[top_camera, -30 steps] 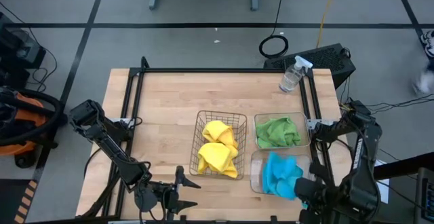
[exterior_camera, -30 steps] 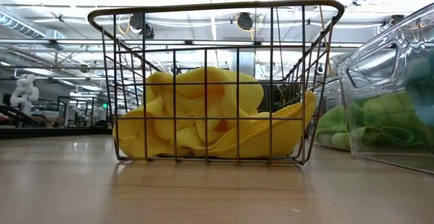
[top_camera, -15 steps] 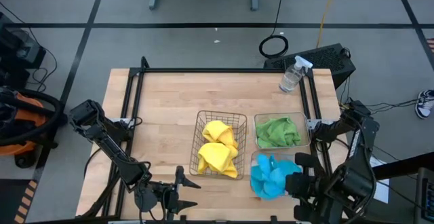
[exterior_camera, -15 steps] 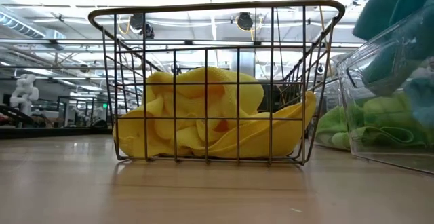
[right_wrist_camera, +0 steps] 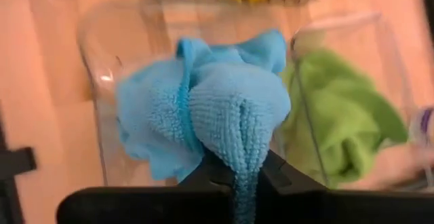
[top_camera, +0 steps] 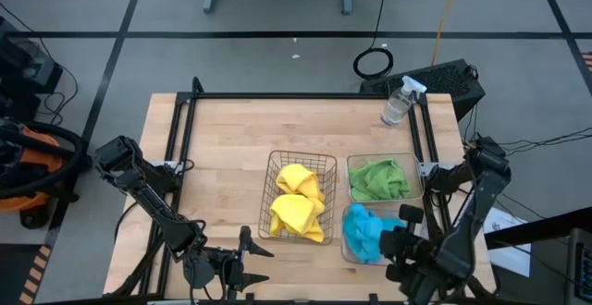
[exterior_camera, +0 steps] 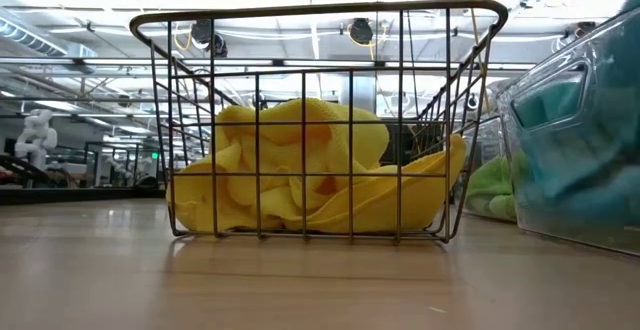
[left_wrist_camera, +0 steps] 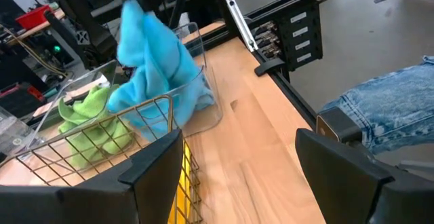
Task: Sort microfiber towel by color & place in baskets
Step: Put the blue microfiber cloth into the bottom transparent bin
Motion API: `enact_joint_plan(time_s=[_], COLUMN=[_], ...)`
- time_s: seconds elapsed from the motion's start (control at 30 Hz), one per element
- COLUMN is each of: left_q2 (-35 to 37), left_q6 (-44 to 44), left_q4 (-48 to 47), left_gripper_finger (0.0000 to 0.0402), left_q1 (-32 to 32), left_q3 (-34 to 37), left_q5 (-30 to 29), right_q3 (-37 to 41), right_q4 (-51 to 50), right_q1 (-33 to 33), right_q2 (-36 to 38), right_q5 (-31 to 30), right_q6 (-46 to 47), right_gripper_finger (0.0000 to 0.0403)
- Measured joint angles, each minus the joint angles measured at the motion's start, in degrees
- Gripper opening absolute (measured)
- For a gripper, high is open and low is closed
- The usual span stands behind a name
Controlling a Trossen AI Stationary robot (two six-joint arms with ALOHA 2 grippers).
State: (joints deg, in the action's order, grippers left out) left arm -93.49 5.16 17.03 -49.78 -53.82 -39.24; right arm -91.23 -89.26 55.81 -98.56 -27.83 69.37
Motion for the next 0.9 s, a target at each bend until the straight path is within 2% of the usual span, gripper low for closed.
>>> enact_joint_plan(time_s=[0.27,0.5,0.73,0.9], left_q2=[0.0,0.0,0.0,0.0], left_q6=[-0.2,-0.3,-0.4,-0.4], left_q4=[0.0,0.0,0.0,0.0], left_gripper_finger=[0.0290,0.0290,0.0290,0.0290], left_q1=[0.0,0.0,0.0,0.0], left_q3=[0.0,0.0,0.0,0.0], left_q5=[0.0,0.0,0.0,0.0], right_q3=[11.2,16.6,13.7,6.9], right_q4=[10.8,11.4,9.5,1.6], right_q1=[0.0,0.0,0.4,1.0], right_q2=[0.0,0.0,0.0,0.0], right_q5=[2.8,8.7,13.5,16.2], right_q6=[3.6,11.6,15.3,17.9], right_gripper_finger=[0.0012,0.0066,0.0140,0.0185])
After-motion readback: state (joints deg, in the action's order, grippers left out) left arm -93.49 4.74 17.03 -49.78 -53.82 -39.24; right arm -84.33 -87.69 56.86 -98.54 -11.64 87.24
